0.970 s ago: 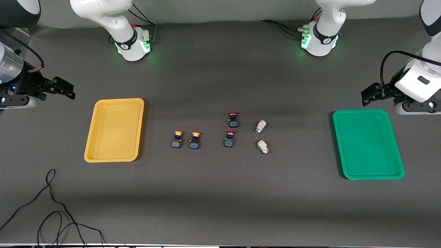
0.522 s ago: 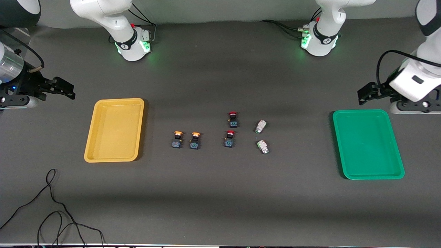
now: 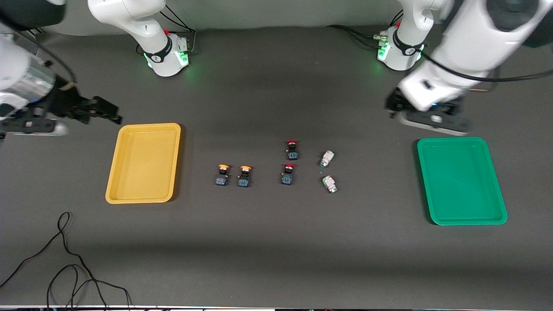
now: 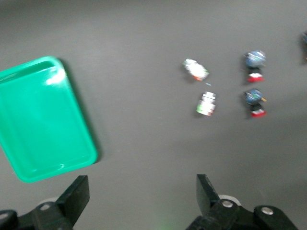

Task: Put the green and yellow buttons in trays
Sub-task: 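Reach the right gripper to a yellow button while the left gripper reaches a green button, then grasp the yellow button with the right gripper while the left gripper grasps the green button, then carry the yellow button to the yellow tray while the left gripper carries green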

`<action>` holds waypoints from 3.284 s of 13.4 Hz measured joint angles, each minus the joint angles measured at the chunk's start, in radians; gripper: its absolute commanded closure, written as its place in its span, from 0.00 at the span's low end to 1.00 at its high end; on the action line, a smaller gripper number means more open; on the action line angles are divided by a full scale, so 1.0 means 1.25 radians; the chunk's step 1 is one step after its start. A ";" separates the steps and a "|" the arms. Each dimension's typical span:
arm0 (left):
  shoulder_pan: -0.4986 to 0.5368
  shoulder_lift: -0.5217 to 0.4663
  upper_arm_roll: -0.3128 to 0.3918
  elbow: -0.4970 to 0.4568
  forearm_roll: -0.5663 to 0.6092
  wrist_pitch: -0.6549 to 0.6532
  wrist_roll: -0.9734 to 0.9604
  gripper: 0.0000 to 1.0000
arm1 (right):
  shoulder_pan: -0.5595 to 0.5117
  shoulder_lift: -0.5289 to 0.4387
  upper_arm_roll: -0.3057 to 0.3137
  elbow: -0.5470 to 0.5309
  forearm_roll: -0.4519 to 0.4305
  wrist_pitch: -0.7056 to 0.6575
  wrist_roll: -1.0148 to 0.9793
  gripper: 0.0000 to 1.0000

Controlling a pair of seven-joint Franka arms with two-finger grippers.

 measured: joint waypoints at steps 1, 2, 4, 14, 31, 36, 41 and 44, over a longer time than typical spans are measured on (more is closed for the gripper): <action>-0.034 0.006 -0.001 0.000 -0.017 0.005 -0.021 0.01 | 0.034 0.014 0.002 0.000 0.001 0.017 0.052 0.00; -0.060 0.012 -0.002 0.000 -0.037 0.012 -0.047 0.01 | 0.063 0.032 0.003 -0.001 0.001 0.037 0.103 0.00; -0.101 0.024 -0.004 -0.001 -0.057 0.032 -0.083 0.01 | 0.111 0.079 0.004 -0.002 0.001 0.074 0.170 0.00; -0.158 0.074 -0.005 -0.248 -0.047 0.328 -0.050 0.01 | 0.174 0.347 0.004 -0.026 0.002 0.285 0.228 0.00; -0.158 0.381 0.007 -0.330 0.018 0.769 -0.050 0.19 | 0.193 0.575 0.002 -0.074 0.011 0.578 0.235 0.95; -0.158 0.391 0.011 -0.319 0.058 0.769 -0.049 0.71 | 0.193 0.572 -0.002 -0.067 0.013 0.583 0.235 1.00; -0.151 0.386 0.022 -0.305 0.065 0.769 -0.050 0.81 | 0.191 0.448 -0.019 -0.043 0.013 0.413 0.235 1.00; -0.121 0.321 0.024 -0.284 0.063 0.709 -0.110 0.84 | 0.184 0.325 -0.035 -0.011 0.013 0.243 0.235 1.00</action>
